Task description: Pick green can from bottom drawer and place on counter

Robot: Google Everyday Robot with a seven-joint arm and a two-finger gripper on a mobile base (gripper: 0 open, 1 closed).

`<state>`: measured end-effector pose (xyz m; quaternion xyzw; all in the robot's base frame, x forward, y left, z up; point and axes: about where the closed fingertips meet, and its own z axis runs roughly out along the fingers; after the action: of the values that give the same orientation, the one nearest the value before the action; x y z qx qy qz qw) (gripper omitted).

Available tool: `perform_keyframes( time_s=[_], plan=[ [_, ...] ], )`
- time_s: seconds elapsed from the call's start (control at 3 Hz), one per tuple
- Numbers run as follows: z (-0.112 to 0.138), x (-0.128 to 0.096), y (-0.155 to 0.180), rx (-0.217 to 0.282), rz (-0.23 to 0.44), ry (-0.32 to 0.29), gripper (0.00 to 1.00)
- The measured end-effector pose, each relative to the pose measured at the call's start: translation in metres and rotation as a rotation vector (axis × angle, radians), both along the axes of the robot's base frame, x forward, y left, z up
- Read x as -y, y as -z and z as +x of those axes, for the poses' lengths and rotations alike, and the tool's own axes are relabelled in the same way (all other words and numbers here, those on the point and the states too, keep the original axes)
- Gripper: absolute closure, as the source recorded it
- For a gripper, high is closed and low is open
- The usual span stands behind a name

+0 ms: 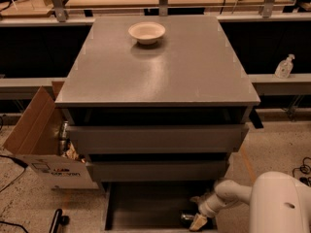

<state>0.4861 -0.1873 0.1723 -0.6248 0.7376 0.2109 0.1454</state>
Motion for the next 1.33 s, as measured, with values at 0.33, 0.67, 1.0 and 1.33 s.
perform_keyframes(
  time_s=[0.33, 0.67, 1.0, 1.33],
  plan=[
    [0.0001, -0.0017, -0.0023, 0.015, 0.002, -0.032, 0.02],
    [0.0038, -0.0048, 0.0006, 0.013, 0.003, -0.064, 0.0],
    [0.0038, -0.0048, 0.0006, 0.013, 0.003, -0.064, 0.0],
    [0.0073, -0.0061, -0.0025, 0.02, 0.004, -0.058, 0.1]
  ],
)
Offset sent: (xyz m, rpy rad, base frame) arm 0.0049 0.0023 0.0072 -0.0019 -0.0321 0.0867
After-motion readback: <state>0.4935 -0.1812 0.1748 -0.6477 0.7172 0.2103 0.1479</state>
